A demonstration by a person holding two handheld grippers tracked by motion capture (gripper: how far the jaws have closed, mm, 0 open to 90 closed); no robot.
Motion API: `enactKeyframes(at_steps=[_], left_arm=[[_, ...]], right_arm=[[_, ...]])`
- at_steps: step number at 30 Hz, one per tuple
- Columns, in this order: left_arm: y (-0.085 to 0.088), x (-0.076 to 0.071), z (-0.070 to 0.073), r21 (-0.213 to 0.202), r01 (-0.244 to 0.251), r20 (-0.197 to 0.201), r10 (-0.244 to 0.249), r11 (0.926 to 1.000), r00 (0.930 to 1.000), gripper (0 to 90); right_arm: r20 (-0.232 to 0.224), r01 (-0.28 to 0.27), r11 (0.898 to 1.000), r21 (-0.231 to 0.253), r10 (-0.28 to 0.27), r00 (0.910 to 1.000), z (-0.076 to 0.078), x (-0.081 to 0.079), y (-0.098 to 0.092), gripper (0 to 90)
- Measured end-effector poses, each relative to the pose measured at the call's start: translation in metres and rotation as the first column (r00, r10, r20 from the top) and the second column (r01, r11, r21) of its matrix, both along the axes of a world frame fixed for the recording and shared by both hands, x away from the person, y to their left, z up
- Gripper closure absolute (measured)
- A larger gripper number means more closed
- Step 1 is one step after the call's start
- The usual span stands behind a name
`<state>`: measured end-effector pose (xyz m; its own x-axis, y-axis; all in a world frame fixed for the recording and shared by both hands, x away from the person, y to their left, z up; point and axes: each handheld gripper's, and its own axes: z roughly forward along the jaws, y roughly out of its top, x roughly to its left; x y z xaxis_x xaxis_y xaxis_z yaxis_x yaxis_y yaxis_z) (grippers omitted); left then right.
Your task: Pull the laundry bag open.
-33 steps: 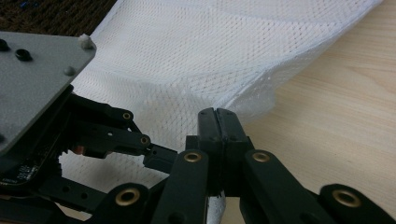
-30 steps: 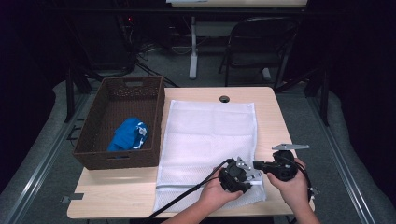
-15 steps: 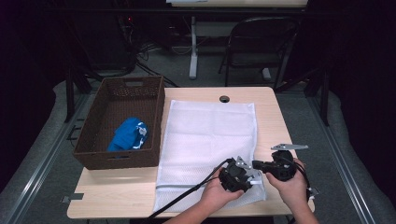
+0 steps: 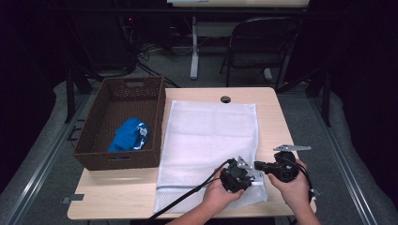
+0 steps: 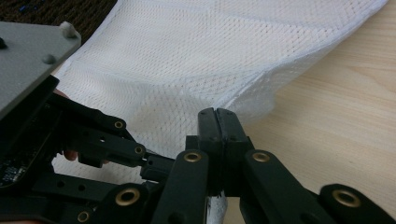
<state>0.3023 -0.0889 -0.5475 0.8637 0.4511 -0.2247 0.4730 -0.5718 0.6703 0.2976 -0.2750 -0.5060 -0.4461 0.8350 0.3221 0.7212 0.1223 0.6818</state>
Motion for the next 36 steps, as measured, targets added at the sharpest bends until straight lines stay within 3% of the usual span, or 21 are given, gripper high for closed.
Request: enactKeyframes(at_steps=[16,25,34,36], left_arm=[[0.002,-0.001,0.002,-0.008,0.020,0.008,-0.020,0.9998,0.9998,86.7],[0.003,-0.001,0.002,-0.024,0.010,0.004,-0.009,0.9997,0.9999,86.8],[0.004,-0.001,0.003,-0.028,0.007,0.003,-0.007,0.9996,1.0000,86.8],[0.004,-0.001,0.004,-0.026,0.007,0.006,-0.006,0.9997,1.0000,86.8]], right_arm=[[-0.014,0.004,1.000,0.031,-0.003,0.9999,-0.005,0.000,-0.007,88.3],[-0.042,-0.015,0.999,0.040,0.016,0.9990,-0.009,-0.002,-0.011,73.2],[-0.083,-0.039,0.999,0.020,0.040,0.9958,-0.013,-0.005,-0.012,72.5],[-0.092,-0.050,0.999,0.018,0.051,0.9944,-0.014,-0.005,-0.011,76.0]])
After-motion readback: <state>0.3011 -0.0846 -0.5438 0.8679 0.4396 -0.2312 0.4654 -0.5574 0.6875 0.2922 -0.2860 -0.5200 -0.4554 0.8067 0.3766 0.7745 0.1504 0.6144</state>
